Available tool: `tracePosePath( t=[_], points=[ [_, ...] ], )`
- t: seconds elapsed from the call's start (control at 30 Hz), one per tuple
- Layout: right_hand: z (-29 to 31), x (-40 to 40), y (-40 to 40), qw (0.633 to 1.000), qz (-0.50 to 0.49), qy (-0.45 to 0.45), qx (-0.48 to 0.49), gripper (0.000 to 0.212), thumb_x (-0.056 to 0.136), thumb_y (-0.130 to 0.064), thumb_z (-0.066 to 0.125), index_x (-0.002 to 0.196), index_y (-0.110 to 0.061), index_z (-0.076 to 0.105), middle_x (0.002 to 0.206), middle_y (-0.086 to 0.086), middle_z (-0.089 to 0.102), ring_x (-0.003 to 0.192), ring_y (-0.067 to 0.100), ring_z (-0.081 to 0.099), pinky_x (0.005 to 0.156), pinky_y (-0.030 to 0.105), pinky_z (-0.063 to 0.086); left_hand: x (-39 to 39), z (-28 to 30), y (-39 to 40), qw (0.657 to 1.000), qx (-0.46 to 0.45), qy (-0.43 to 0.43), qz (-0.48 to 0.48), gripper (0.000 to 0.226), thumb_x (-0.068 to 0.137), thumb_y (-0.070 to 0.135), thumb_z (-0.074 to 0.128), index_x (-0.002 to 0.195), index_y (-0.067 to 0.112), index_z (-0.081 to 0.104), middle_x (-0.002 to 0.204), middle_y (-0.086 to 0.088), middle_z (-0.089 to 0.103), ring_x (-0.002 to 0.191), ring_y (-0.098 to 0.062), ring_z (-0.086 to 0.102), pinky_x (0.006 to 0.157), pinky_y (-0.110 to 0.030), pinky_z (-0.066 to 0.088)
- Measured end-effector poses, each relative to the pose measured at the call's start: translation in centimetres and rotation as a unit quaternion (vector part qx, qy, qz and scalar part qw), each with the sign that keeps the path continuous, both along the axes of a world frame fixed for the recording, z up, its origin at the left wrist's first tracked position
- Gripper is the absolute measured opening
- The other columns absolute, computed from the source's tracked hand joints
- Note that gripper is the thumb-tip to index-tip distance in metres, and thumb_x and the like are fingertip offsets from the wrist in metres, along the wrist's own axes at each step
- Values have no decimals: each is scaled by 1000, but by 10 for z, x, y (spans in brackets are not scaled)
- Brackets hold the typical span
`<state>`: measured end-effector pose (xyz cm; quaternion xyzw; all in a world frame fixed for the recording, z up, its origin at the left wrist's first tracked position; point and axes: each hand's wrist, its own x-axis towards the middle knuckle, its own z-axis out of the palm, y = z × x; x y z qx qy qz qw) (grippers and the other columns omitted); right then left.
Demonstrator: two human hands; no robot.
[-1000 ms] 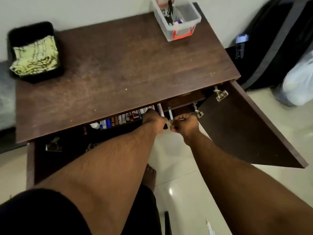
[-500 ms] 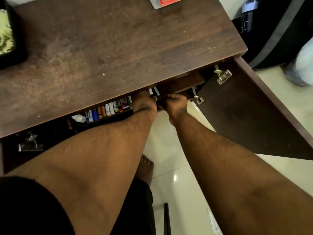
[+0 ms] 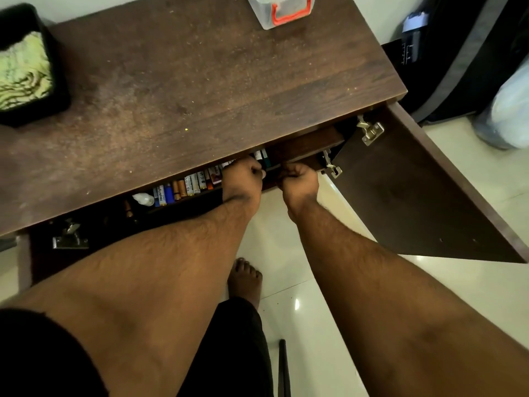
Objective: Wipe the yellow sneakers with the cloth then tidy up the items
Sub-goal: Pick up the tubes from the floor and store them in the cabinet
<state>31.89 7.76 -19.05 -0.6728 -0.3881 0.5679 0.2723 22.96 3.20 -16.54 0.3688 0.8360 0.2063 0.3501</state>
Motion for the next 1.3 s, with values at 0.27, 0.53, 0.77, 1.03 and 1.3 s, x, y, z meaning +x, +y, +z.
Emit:
tracePosePath(
  t=[0.27, 0.53, 0.77, 1.03, 1.3],
  points=[
    [82, 57, -27, 929, 290, -192, 128, 29, 86, -3, 58, 113, -10, 67, 108, 5, 68, 103, 21, 62, 92, 28, 48, -32, 98, -62, 993, 15, 98, -62, 21, 95, 16, 57, 111, 15, 70, 113, -7, 68, 102, -21, 62, 90, -29, 49],
    [183, 125, -94, 823, 421, -342, 170, 40, 86, -21, 65, 125, -20, 59, 128, 4, 58, 114, 24, 57, 98, 35, 46, -35, 170, -194, 975, -38, 204, -78, 39, 93, 29, 56, 130, 18, 60, 132, -8, 57, 121, -27, 52, 101, -40, 44],
    [200, 181, -102, 704, 464, -511, 168, 49, 85, -34, 66, 132, -26, 53, 145, 12, 37, 135, 32, 31, 111, 44, 29, -60, 166, -290, 947, -198, 181, 175, 53, 89, 34, 59, 140, 38, 44, 160, -10, 1, 142, -46, 12, 113, -62, 16],
    [192, 224, -72, 718, 413, -556, 76, 69, 80, -28, 72, 140, -39, 39, 157, 12, 8, 142, 42, 6, 113, 59, 15, -88, 138, -302, 959, -161, 105, 209, 45, 83, 20, 69, 127, 18, 59, 131, -13, 51, 111, -38, 56, 94, -42, 50],
    [176, 230, -63, 717, 369, -588, 57, 69, 79, -14, 71, 134, -43, 41, 144, 12, 22, 126, 42, 30, 98, 53, 33, -92, 147, -274, 981, -49, 16, 185, 27, 81, 9, 75, 108, 11, 72, 113, -12, 69, 101, -29, 65, 94, -41, 53]
  ],
)
